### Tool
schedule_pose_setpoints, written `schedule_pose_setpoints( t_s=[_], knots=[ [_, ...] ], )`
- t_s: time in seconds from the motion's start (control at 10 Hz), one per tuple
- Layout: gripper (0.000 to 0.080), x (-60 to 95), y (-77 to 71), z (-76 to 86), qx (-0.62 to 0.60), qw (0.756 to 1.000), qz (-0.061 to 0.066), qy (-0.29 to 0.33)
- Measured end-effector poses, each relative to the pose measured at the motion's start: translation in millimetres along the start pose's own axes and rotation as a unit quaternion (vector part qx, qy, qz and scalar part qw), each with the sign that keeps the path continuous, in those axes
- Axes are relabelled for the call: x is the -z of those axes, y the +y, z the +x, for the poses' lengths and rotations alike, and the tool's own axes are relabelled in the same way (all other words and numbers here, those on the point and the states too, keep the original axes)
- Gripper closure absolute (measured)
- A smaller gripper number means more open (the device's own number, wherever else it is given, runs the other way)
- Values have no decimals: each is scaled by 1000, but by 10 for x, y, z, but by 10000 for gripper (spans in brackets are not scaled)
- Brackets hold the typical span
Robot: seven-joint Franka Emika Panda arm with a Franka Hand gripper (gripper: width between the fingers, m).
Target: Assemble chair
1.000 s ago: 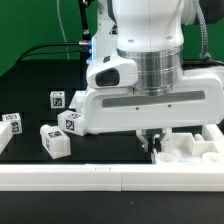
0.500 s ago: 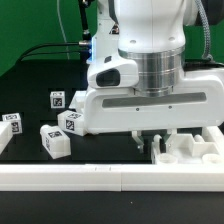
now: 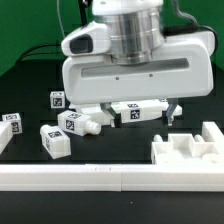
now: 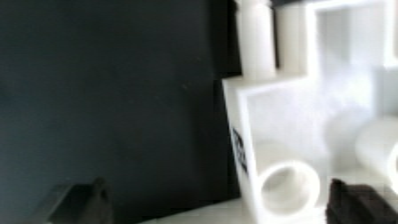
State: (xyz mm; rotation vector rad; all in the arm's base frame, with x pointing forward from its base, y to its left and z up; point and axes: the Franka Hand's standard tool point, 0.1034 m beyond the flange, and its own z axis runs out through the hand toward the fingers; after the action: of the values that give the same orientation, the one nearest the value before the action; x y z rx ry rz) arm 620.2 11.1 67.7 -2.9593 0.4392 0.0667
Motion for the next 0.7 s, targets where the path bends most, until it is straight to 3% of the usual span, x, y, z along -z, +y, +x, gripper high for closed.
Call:
schedule_pose_setpoints(
  t_s=[0.2,0.3,0.4,0.6,0.7],
  knots=[
    [152,-17,38,0,11,1000,-1,-2],
    [152,-48,242,-19,52,998,-6,-19],
    [150,52,507,19,53,998,-12,-31],
    [150,218,849,29,106,988,-24,-108],
    [150,241,963,157,124,982,-34,-138]
  ],
)
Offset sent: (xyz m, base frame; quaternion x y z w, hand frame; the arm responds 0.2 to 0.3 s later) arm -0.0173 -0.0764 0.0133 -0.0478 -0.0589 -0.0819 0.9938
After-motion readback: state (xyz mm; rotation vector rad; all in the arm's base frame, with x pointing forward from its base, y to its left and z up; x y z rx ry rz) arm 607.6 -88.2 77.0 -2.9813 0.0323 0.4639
